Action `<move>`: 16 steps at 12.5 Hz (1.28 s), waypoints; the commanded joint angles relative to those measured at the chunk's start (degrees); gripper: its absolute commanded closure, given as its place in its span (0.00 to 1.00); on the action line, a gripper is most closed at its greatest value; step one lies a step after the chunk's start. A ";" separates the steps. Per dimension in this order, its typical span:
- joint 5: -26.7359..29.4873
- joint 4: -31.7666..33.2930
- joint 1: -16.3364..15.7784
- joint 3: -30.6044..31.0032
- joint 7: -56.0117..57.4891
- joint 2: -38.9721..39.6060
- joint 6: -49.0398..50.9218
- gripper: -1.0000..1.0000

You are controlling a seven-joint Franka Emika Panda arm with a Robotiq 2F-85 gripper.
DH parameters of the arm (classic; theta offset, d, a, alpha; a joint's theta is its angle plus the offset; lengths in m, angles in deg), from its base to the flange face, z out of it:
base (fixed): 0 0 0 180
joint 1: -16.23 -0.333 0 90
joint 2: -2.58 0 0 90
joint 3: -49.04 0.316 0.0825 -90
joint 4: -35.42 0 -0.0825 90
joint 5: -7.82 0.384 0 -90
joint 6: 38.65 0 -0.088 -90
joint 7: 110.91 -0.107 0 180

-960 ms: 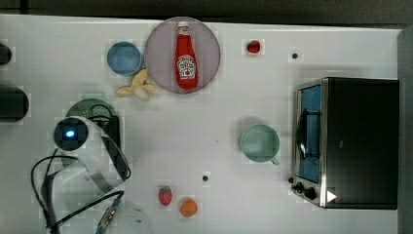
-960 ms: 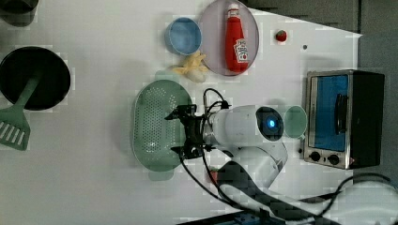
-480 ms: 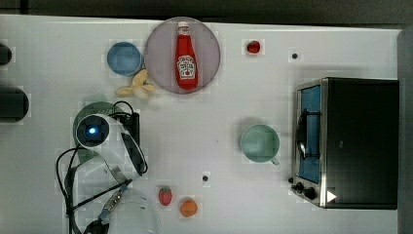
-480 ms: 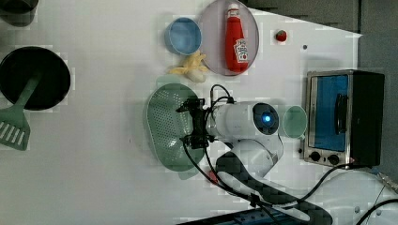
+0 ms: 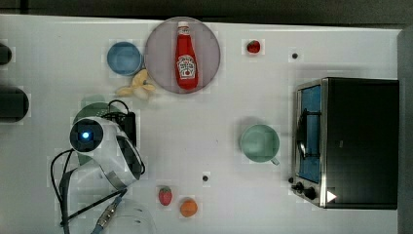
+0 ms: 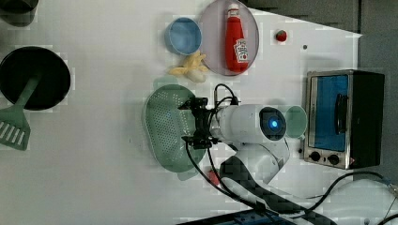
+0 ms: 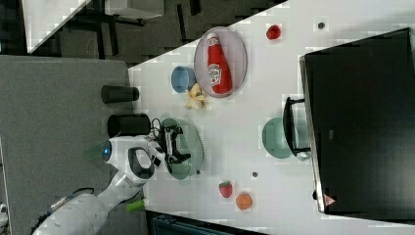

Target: Drag strainer left to right.

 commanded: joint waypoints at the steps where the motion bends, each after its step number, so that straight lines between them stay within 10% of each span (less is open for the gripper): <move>1: 0.85 1.96 2.84 -1.91 0.90 -2.44 1.28 0.00; 16: 0.85 7.77 11.42 -14.59 21.29 -6.05 0.93 0.00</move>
